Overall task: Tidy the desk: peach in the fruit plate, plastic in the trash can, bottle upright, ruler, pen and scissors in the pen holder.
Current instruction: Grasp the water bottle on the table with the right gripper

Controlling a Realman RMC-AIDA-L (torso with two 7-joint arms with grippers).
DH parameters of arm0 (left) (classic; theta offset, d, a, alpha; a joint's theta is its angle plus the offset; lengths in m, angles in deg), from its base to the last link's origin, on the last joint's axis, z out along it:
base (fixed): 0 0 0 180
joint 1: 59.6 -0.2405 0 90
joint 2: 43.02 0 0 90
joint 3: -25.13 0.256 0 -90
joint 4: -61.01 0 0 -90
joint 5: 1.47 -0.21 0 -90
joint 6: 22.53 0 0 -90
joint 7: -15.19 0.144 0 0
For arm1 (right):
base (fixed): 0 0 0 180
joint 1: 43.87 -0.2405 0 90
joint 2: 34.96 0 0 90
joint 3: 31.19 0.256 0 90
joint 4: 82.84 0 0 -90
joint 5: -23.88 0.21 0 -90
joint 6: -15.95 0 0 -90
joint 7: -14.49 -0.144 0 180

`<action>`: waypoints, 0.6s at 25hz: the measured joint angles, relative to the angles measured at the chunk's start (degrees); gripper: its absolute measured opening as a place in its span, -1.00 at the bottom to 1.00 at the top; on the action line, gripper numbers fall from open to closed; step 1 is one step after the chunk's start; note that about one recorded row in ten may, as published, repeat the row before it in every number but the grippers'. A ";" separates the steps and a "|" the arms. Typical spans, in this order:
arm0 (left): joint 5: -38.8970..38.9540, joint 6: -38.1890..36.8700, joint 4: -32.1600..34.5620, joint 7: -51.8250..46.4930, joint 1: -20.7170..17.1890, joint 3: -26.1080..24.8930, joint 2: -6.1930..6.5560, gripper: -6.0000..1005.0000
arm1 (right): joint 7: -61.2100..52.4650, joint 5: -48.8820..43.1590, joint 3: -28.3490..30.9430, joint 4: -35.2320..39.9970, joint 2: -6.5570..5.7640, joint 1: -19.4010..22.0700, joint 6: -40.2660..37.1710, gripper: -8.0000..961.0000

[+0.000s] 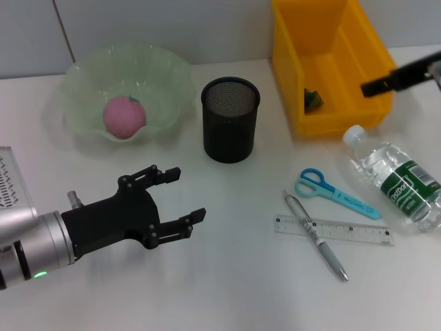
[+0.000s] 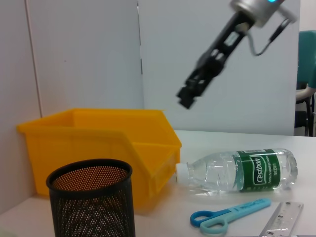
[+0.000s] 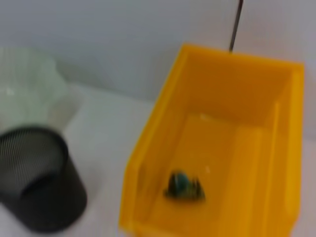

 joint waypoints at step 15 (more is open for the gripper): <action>-0.22 0.01 0.00 0.10 0.20 0.00 0.00 0.63 | 0.37 -7.66 2.03 1.21 0.05 1.77 -15.10 0.73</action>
